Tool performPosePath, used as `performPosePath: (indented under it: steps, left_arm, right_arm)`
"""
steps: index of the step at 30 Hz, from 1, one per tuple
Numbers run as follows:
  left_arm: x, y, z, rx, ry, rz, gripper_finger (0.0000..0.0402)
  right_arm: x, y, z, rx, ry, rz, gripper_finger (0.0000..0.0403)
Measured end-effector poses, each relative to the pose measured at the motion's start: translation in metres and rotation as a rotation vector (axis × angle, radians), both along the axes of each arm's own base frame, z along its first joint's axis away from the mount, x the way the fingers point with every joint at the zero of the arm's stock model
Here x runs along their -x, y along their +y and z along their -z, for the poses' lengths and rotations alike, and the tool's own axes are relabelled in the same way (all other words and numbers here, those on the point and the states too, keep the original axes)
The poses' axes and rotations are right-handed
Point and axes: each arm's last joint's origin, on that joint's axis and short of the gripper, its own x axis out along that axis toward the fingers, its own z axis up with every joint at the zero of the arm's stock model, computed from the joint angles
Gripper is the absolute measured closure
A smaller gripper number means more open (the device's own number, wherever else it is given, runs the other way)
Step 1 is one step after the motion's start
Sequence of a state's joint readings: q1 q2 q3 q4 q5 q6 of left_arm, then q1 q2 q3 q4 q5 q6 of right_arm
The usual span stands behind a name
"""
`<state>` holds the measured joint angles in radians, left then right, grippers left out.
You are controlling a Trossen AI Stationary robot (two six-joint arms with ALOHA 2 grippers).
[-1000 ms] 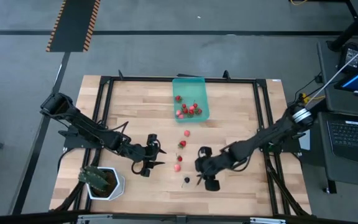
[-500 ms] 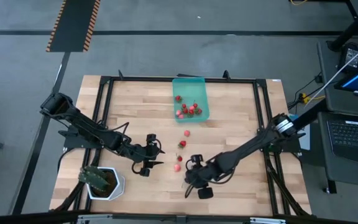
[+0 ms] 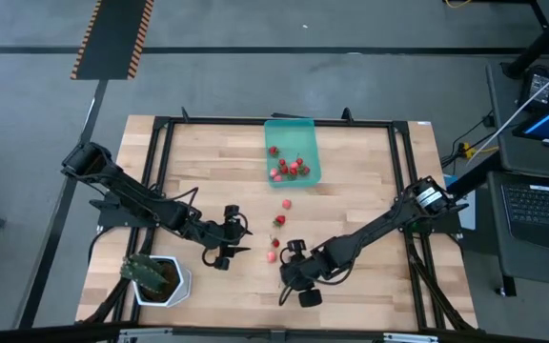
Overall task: Pick and placing Produce into tupperware
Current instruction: Put the black cherry into the blue bin
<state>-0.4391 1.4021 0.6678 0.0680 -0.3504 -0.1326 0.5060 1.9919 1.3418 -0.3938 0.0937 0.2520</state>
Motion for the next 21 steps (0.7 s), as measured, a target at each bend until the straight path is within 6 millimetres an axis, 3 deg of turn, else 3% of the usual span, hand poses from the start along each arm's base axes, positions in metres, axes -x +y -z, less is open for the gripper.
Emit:
performPosePath:
  steps: [21]
  left_arm:
    - [0.001, 0.001, 0.002, -0.011, 0.024, 0.0, 0.0207]
  right_arm:
    - [-0.01, -0.004, 0.018, 0.016, -0.012, 0.011, 0.0256]
